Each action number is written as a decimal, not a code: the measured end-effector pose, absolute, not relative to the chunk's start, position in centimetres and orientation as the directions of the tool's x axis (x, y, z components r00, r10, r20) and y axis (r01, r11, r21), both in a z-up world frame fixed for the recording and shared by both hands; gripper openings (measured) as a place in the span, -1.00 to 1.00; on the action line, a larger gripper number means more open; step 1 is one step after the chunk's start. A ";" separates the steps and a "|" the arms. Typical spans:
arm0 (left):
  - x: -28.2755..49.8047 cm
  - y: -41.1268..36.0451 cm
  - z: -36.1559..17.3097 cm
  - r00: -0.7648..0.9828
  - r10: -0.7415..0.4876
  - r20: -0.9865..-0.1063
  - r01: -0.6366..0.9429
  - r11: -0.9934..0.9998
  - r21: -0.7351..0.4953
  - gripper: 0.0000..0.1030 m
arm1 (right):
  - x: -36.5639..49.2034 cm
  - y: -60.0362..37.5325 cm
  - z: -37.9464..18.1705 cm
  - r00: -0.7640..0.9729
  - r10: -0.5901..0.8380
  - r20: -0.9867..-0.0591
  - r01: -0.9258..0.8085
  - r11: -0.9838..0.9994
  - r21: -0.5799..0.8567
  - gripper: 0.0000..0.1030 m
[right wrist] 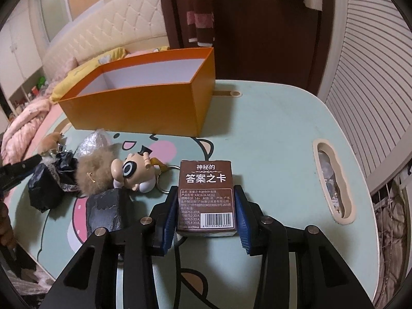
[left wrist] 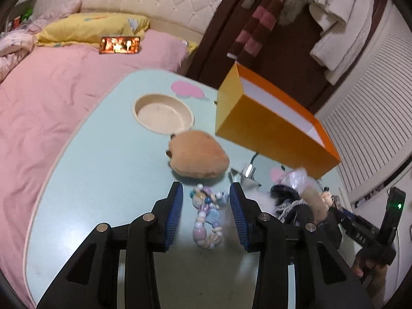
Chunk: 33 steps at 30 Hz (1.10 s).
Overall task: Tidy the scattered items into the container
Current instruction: 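Lower the card box into the box with right tool while left lowers the keychain in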
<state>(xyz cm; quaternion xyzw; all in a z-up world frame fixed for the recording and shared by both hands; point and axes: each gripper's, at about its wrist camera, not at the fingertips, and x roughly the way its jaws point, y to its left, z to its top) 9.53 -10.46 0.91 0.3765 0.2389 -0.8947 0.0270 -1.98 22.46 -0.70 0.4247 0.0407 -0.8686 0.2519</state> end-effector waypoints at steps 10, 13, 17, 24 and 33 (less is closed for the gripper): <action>9.1 -8.6 0.9 -0.694 0.053 -0.718 0.209 -0.939 -0.272 -0.46 | -3.0 22.2 0.1 -0.520 -0.384 -0.763 0.463 -0.877 0.126 -0.24; 9.6 -9.2 1.7 -0.719 0.059 -0.693 0.217 -0.927 -0.304 -0.47 | -3.4 22.4 1.2 -0.527 -0.412 -0.743 0.467 -0.871 0.152 -0.24; 9.9 -9.7 3.8 -0.756 0.065 -0.651 0.205 -0.921 -0.330 -0.47 | -4.4 22.3 3.2 -0.533 -0.460 -0.710 0.481 -0.855 0.194 -0.24; 7.2 -10.3 8.5 -0.818 0.083 -0.569 0.145 -0.928 -0.343 -0.47 | -6.6 19.8 6.9 -0.552 -0.532 -0.642 0.525 -0.820 0.227 -0.24; -0.2 -8.5 10.3 -0.821 0.165 -0.546 0.021 -0.948 -0.319 -0.47 | -10.3 14.7 7.4 -0.521 -0.558 -0.646 0.554 -0.797 0.242 -0.24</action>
